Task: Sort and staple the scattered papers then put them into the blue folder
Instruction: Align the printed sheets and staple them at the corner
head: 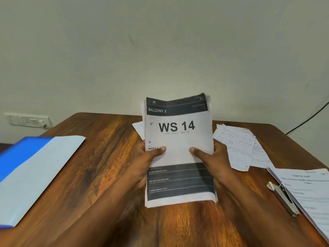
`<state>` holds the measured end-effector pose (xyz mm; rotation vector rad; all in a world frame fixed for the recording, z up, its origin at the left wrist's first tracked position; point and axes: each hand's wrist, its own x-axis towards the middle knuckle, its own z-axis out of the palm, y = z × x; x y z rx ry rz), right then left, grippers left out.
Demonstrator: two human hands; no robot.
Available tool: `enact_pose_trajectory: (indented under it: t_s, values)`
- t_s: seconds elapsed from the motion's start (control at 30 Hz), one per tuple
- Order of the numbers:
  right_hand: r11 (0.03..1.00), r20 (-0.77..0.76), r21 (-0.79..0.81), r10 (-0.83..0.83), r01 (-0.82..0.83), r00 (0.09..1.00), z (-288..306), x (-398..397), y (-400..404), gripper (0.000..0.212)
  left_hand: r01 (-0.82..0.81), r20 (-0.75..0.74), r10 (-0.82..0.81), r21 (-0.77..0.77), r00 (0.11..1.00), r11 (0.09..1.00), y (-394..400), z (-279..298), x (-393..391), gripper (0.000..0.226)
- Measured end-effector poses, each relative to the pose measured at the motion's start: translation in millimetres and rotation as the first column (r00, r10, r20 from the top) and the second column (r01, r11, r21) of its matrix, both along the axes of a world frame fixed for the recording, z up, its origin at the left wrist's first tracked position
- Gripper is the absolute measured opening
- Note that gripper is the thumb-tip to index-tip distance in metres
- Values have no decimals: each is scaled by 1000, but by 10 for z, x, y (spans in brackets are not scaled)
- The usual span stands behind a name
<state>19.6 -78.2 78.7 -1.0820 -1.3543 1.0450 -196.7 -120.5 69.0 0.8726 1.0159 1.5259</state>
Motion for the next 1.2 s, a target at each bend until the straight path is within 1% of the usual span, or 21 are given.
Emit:
enact_pose_trajectory:
  t_s: [0.07,0.13,0.17,0.23,0.33,0.43,0.5,0.63,0.7,0.77,0.8,0.97,1.07,1.1,1.2]
  values:
    - [997,6,44,-71,71,997,99,-12,-31,35,-58,-81,65,85,995,995,-33,127,33,37]
    - [991,-6,59,-123,123,992,161,-28,-70,43,-99,-206,136,177,969,979,-78,228,74,30]
    - [988,-20,62,-142,143,990,190,-35,-99,46,-111,-260,165,210,951,971,-110,274,100,27]
    - [986,-42,57,-156,158,987,211,-42,-157,49,-121,-316,197,243,928,962,-151,286,138,25]
    - [992,23,-4,-128,128,991,95,-45,-220,52,-107,-380,179,205,908,973,-177,143,194,27]
    - [995,67,-73,-64,69,996,23,-64,-316,52,-151,-413,196,139,890,979,-194,-4,253,39]
    - [997,77,-46,-60,64,995,110,-65,-337,50,-177,-413,223,147,883,973,-205,22,255,38]
    - [995,68,-17,-98,99,993,234,-44,-324,54,-178,-412,260,227,873,957,-244,113,209,34]
    - [997,72,-36,-60,63,996,160,-61,-396,49,-174,-449,244,193,859,966,-261,20,209,36]
    - [998,136,-48,-36,43,990,23,-69,-461,43,-170,-501,225,154,836,973,-279,-125,213,37]
    - [997,160,-58,-40,50,986,-15,-73,-486,42,-169,-516,221,147,828,975,-298,-179,221,37]
    - [993,116,-98,-55,67,992,-12,-78,-457,46,-155,-503,212,153,838,976,-365,-194,194,31]
    - [993,162,-98,-42,59,986,-119,-95,-492,44,-107,-591,171,142,789,984,-384,-217,161,29]
    - [992,151,-111,-45,62,987,-153,-96,-495,46,-90,-613,152,131,775,987,-378,-235,133,28]
    - [987,58,-153,-28,37,998,-125,-55,-438,44,-30,-660,81,88,746,996,-358,-175,39,23]
